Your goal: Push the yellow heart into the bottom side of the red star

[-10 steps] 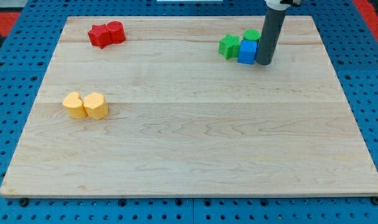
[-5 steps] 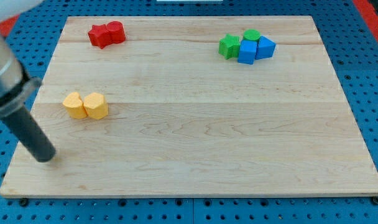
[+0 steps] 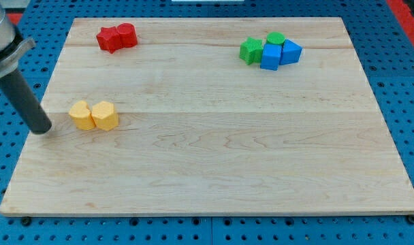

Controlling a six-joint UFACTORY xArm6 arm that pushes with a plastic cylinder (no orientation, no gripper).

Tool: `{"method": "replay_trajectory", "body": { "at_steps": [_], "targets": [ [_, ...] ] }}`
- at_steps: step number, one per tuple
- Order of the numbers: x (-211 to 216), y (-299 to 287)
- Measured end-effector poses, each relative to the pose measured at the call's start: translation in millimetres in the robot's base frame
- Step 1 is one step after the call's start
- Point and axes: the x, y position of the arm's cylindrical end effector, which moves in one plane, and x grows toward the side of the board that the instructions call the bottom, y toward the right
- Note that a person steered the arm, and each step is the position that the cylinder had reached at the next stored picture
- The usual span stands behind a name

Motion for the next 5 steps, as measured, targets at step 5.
{"method": "replay_trajectory", "body": {
  "at_steps": [5],
  "targets": [
    [-57.3,45.1]
  ]
}}
